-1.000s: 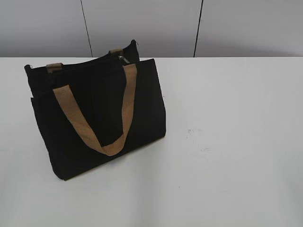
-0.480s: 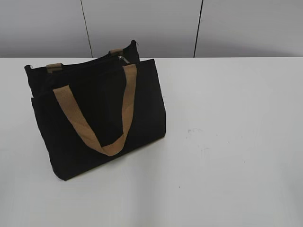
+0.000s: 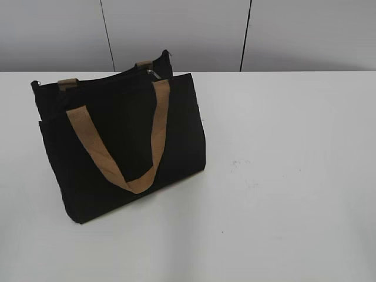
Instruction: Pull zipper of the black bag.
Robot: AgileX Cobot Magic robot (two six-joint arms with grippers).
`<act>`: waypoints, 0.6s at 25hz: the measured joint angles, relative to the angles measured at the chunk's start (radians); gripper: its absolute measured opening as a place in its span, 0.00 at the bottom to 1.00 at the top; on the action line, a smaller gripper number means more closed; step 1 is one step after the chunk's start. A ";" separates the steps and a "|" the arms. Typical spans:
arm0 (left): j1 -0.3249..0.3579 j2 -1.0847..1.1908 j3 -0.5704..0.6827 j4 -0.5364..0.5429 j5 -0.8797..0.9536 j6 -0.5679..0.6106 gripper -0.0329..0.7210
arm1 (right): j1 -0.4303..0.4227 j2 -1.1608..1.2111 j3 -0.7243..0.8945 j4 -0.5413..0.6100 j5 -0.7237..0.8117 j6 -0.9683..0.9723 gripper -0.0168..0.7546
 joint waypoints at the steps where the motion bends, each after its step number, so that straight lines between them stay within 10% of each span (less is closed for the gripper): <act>1: 0.000 0.000 0.000 0.000 0.000 0.000 0.59 | 0.000 0.000 0.000 0.000 0.000 0.000 0.67; 15: 0.000 0.000 0.000 -0.002 0.000 0.000 0.59 | 0.000 0.000 0.000 0.003 0.000 0.000 0.67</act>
